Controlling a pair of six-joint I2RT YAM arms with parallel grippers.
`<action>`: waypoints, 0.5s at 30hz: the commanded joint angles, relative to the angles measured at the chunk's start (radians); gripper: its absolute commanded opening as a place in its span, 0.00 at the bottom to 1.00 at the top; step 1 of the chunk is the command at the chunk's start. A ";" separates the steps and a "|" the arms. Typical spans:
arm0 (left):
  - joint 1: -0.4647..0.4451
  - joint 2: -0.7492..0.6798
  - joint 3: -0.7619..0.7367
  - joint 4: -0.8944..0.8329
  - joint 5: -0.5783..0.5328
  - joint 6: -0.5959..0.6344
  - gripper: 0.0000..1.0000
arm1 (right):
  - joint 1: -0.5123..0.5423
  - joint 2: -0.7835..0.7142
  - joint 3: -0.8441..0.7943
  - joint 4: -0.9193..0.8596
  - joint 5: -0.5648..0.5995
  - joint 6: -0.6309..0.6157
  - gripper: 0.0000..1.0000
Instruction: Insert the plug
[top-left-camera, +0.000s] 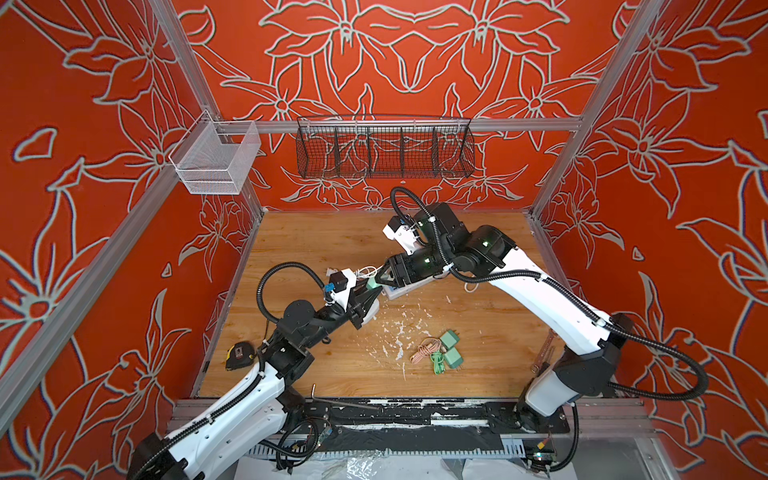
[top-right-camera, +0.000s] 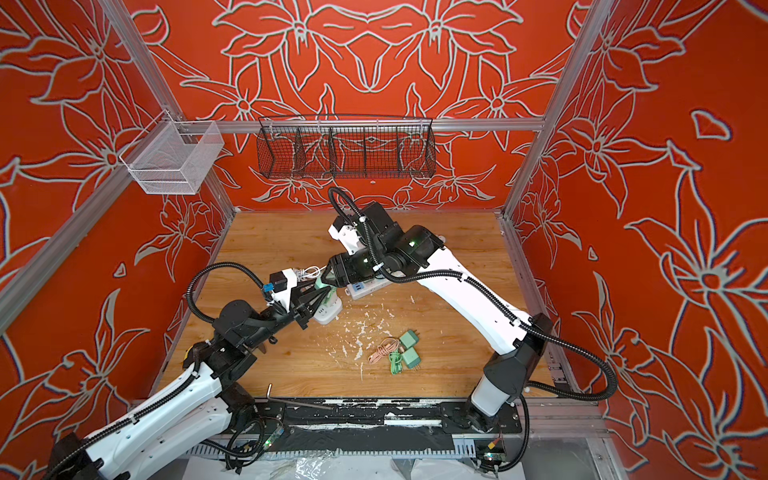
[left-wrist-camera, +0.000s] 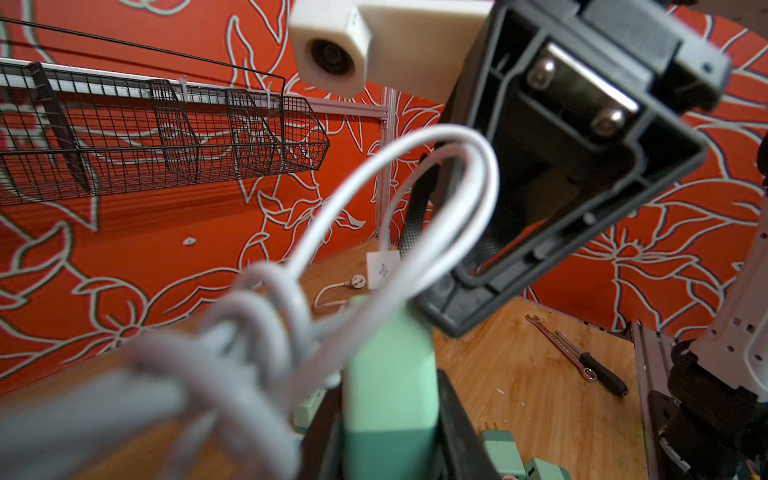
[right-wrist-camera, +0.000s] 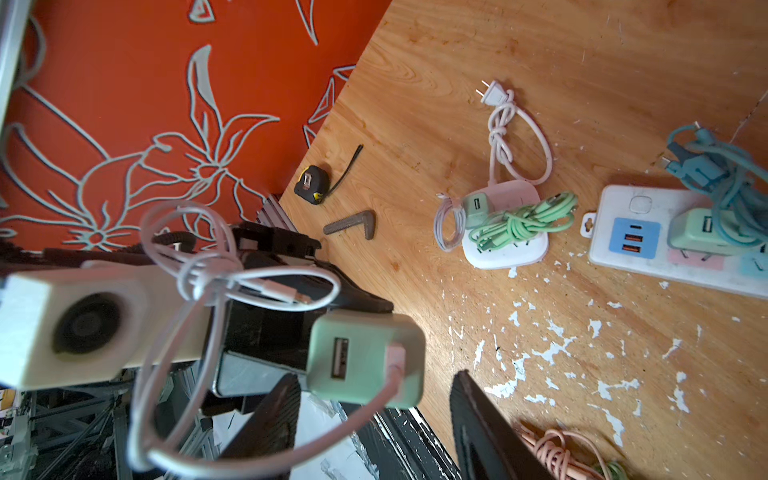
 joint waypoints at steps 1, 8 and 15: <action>-0.004 -0.017 -0.002 0.050 0.007 0.015 0.00 | -0.008 0.015 0.028 -0.063 -0.002 -0.019 0.61; -0.004 -0.012 -0.002 0.053 0.017 0.019 0.00 | -0.009 0.042 0.067 -0.053 -0.041 -0.001 0.60; -0.005 -0.017 -0.007 0.056 0.022 0.022 0.00 | -0.015 0.085 0.120 -0.092 -0.058 -0.002 0.59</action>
